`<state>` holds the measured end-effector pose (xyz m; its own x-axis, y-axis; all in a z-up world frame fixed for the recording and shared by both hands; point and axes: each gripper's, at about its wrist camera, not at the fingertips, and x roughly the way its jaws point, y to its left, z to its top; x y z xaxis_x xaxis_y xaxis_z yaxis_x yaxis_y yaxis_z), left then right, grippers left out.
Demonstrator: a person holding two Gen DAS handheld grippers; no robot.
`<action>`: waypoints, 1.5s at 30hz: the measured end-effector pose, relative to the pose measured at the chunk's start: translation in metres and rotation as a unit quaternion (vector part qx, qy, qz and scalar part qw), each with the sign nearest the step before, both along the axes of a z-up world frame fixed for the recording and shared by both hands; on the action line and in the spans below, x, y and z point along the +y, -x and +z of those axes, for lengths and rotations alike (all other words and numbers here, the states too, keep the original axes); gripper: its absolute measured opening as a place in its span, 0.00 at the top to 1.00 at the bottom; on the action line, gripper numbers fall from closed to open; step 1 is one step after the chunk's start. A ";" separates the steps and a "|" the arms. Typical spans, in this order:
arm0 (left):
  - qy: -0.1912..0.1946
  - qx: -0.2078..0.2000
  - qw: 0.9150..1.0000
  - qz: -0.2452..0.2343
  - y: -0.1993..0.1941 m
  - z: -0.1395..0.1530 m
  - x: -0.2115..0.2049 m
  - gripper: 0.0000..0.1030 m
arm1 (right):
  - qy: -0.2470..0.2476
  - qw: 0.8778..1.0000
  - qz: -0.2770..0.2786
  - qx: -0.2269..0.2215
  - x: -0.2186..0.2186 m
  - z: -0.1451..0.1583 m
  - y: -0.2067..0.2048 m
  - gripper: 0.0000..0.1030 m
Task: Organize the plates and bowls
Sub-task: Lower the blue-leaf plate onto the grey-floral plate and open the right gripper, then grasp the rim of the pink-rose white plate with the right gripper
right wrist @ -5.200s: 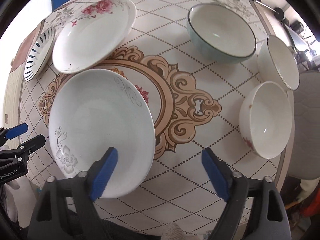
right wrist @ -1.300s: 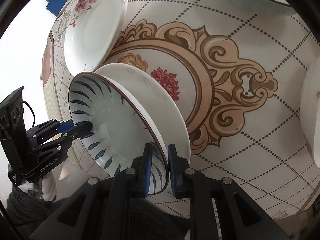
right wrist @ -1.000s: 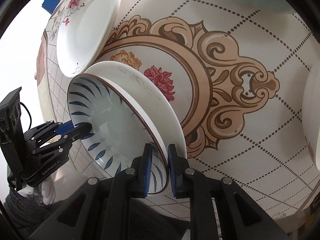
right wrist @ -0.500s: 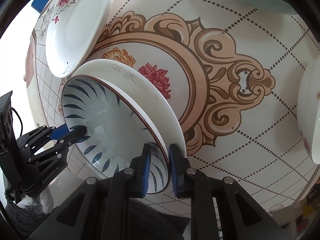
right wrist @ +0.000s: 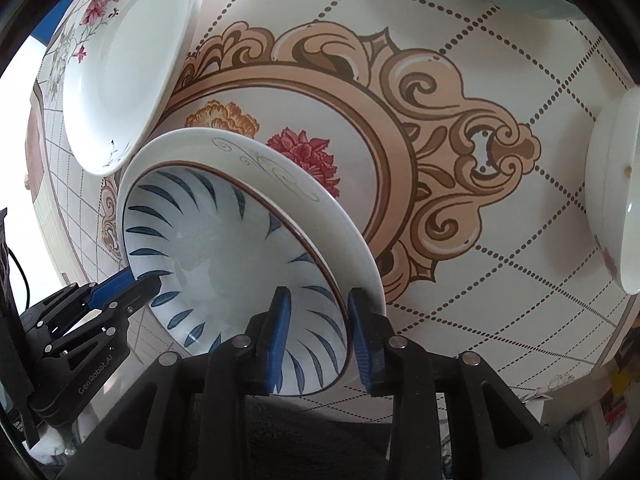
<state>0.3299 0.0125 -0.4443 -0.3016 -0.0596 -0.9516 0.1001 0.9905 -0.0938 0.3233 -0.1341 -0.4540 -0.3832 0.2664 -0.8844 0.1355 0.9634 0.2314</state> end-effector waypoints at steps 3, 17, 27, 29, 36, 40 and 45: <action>-0.009 -0.002 1.000 -0.004 -0.002 0.003 -0.003 0.80 | 0.004 1.000 0.005 0.001 0.012 0.004 0.000 0.42; -0.018 -0.067 0.996 0.047 0.006 0.049 0.026 0.28 | 0.058 0.991 0.074 -0.093 0.058 0.059 0.008 0.08; -0.009 -0.176 0.982 0.064 -0.036 0.084 0.068 0.28 | -0.066 0.988 0.012 -0.140 0.052 0.081 -0.037 0.04; -0.012 -0.189 0.980 0.059 -0.053 0.085 0.080 0.28 | -0.065 0.986 0.008 -0.154 0.050 0.082 -0.058 0.04; 0.013 -0.166 0.983 0.077 -0.110 0.058 0.100 0.28 | -0.073 0.985 -0.018 -0.157 0.039 0.060 -0.132 0.05; 0.035 -0.131 0.986 0.092 -0.142 0.032 0.113 0.28 | -0.088 0.984 -0.019 -0.151 0.043 0.042 -0.167 0.05; 0.073 -0.101 0.987 0.106 -0.167 0.001 0.124 0.35 | -0.086 0.984 -0.011 -0.158 0.053 0.032 -0.197 0.22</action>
<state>0.4973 0.1369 -0.4432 -0.0734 -0.2412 -0.9677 -0.0765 0.9688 -0.2357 0.5201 -0.0807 -0.4223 -0.0888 0.4276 -0.8996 0.0516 0.9039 0.4246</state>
